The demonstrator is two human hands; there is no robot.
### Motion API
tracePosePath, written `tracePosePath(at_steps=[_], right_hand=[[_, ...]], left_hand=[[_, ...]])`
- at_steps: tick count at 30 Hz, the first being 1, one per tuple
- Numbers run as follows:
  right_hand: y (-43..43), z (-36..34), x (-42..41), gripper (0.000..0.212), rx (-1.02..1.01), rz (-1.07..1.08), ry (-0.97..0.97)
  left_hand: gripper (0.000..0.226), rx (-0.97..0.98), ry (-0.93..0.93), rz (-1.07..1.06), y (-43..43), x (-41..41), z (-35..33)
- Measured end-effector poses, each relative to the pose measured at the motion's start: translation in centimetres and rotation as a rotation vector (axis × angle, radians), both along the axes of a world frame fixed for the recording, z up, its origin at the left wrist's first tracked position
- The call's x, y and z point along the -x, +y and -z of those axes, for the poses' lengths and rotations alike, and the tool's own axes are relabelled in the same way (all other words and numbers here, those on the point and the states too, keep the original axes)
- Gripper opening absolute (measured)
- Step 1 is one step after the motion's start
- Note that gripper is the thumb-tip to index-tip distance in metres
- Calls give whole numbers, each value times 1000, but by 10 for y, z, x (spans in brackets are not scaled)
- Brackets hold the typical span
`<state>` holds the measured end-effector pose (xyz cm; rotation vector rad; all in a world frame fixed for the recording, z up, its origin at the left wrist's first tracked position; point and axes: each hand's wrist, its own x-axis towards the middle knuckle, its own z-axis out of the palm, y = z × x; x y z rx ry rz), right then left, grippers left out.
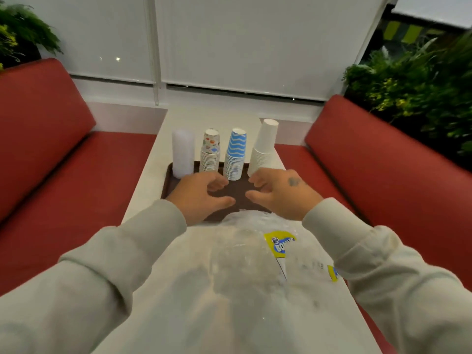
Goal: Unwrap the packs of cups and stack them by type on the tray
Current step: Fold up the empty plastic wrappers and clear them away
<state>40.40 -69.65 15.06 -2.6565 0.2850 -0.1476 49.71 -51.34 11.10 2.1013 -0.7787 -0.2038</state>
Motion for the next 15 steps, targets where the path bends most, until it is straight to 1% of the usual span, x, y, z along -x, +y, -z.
tracePosePath(at_steps=[5, 9, 11, 13, 15], right_hand=[[-31, 36, 42, 27, -62, 111, 63], [-56, 67, 73, 22, -84, 194, 116], [-66, 84, 89, 21, -100, 224, 154], [-74, 100, 102, 25, -122, 249, 212], [-78, 116, 112, 37, -131, 257, 277]], left_hand=[[36, -78, 16, 62, -18, 24, 34], [38, -137, 15, 112, -36, 46, 56], [39, -218, -4, 166, -47, 56, 68], [41, -298, -27, 203, -59, 67, 79], [45, -351, -50, 214, -69, 77, 89]])
